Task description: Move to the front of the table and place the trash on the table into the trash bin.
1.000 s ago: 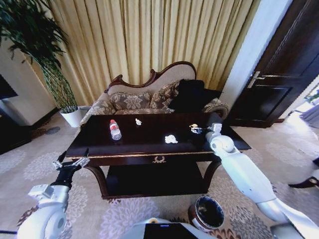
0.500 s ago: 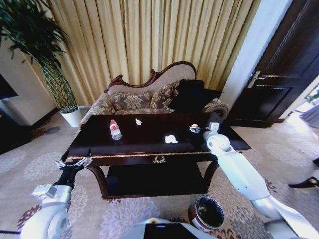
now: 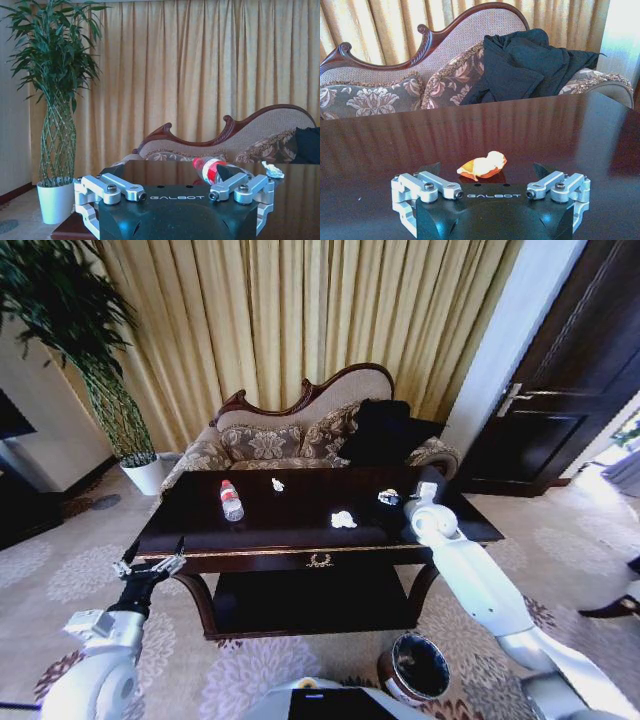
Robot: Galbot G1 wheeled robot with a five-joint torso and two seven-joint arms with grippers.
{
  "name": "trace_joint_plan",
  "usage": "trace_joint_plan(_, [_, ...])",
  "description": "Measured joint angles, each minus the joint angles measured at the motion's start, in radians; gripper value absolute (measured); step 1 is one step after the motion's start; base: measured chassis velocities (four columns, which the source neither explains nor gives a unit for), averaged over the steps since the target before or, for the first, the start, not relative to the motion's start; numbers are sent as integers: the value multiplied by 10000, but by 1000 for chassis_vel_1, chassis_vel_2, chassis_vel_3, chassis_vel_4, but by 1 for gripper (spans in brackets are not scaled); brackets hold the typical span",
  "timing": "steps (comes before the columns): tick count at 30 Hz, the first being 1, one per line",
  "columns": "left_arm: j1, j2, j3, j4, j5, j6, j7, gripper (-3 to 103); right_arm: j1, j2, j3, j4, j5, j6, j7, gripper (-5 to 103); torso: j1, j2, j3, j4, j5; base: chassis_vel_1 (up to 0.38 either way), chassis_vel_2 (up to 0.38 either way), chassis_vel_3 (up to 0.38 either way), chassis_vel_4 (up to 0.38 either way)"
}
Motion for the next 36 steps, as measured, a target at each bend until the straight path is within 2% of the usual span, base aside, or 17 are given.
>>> trace_joint_plan(5, [-23,-12,56,-22,0,-1,-1,100,9,-3,-3,-31,-85,60,-47,103,0,0,0,0,0,0,0,0,0])
trace_joint_plan(7, [-41,-15,92,-25,10,-1,-2,100,9,15,-10,-84,-220,141,-92,95,0,0,0,0,-2,0,0,0,0])
trace_joint_plan(10, [-57,-15,101,-26,11,-1,-3,100,7,40,-17,-113,-284,190,-107,91,-1,0,0,0,-1,0,0,0,0])
trace_joint_plan(12, [-89,-2,106,-25,2,-3,-26,100,-19,105,-27,-184,-458,261,-190,81,0,0,1,0,-1,0,0,0,0])
trace_joint_plan(17, [-108,21,86,-17,-30,-6,-50,100,-31,159,-35,-234,-562,300,-289,75,0,0,0,0,-1,0,0,0,0])
trace_joint_plan(19, [-140,63,62,13,-76,-12,-95,100,-17,226,-61,-296,-638,332,-345,67,0,0,0,0,-1,0,0,0,0])
trace_joint_plan(21, [-154,72,53,24,-90,-13,-99,100,-12,233,-74,-308,-659,345,-360,67,0,0,0,0,-2,0,0,0,0])
trace_joint_plan(22, [-172,86,46,41,-112,-14,-101,100,-2,240,-88,-330,-686,361,-374,61,0,0,0,0,-1,0,0,0,0])
trace_joint_plan(24, [-196,99,43,63,-134,-14,-102,100,21,244,-99,-360,-703,377,-380,61,0,0,0,0,-2,0,0,0,0])
trace_joint_plan(25, [-211,106,43,77,-140,-13,-103,100,29,244,-107,-372,-712,385,-380,50,0,0,0,0,-2,0,0,0,0])
trace_joint_plan(26, [-236,121,43,103,-148,-14,-104,100,51,238,-126,-405,-752,405,-388,44,0,0,0,1,-1,0,0,0,0])
trace_joint_plan(27, [-236,121,43,103,-148,-14,-104,100,51,238,-126,-405,-752,405,-388,44,0,0,0,1,-1,0,0,0,0])
trace_joint_plan(29, [-271,126,65,140,-166,-14,-105,100,73,210,-150,-454,-849,431,-429,33,0,0,0,0,-2,0,0,0,0])
trace_joint_plan(32, [-289,118,81,166,-167,-14,-105,100,74,202,-155,-471,-873,445,-442,28,0,0,0,0,-1,0,0,0,0])
trace_joint_plan(34, [-299,95,91,209,-167,-14,-105,100,64,184,-174,-485,-954,486,-471,12,0,0,0,1,-2,0,0,0,0])
trace_joint_plan(35, [-299,95,91,209,-167,-14,-105,100,64,184,-174,-485,-954,486,-471,12,0,0,0,1,-2,0,0,0,0])
trace_joint_plan(36, [-299,95,89,218,-169,-14,-102,100,37,183,-186,-485,-990,510,-477,7,0,0,0,0,-1,0,0,0,0])
